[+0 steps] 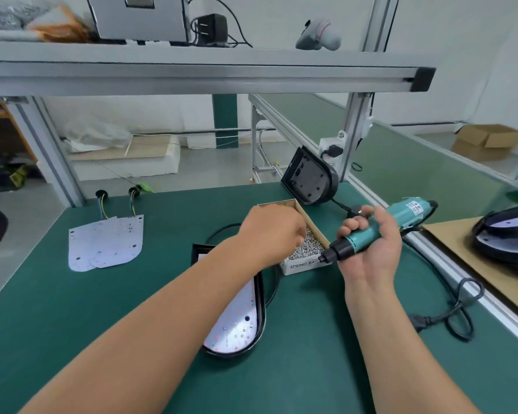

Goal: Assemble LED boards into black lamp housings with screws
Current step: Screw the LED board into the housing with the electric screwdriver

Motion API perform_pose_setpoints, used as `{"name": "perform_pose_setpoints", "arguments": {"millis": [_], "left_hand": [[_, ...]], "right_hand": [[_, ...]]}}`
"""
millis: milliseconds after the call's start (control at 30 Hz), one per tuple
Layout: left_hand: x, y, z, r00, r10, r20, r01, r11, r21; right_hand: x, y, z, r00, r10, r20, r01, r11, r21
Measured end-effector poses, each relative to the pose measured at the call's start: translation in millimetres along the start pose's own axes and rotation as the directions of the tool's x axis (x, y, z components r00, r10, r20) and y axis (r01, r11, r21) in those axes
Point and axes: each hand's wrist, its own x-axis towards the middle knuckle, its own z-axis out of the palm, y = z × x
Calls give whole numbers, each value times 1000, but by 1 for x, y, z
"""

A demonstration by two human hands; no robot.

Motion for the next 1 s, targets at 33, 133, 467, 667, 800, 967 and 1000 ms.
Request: {"name": "perform_pose_setpoints", "arguments": {"millis": [33, 133, 467, 667, 800, 967, 1000], "left_hand": [[11, 3, 4, 999, 16, 39, -18, 998, 55], [28, 4, 18, 984, 19, 179, -42, 991, 129], [32, -7, 35, 987, 19, 158, -14, 1000, -28], [28, -9, 36, 993, -1, 119, 14, 994, -112], [26, -9, 40, 996, 18, 89, -9, 995, -95], [19, -7, 34, 997, -39, 72, 47, 991, -122], [15, -7, 28, 997, -61, 57, 69, 986, -152]], "right_hand": [[1, 0, -1, 1000, 0, -9, 0, 1000, -1], [3, 1, -4, 999, 2, -41, -2, 1000, -5], [10, 2, -6, 997, 3, -77, -2, 1000, 8], [8, 2, -5, 996, -10, -87, 12, 1000, 18], [7, 3, -4, 997, -10, -81, 11, 1000, 14], [6, 2, -3, 998, -19, -66, 20, 1000, 15], [6, 3, -2, 998, -19, -61, 20, 1000, 14]]}}
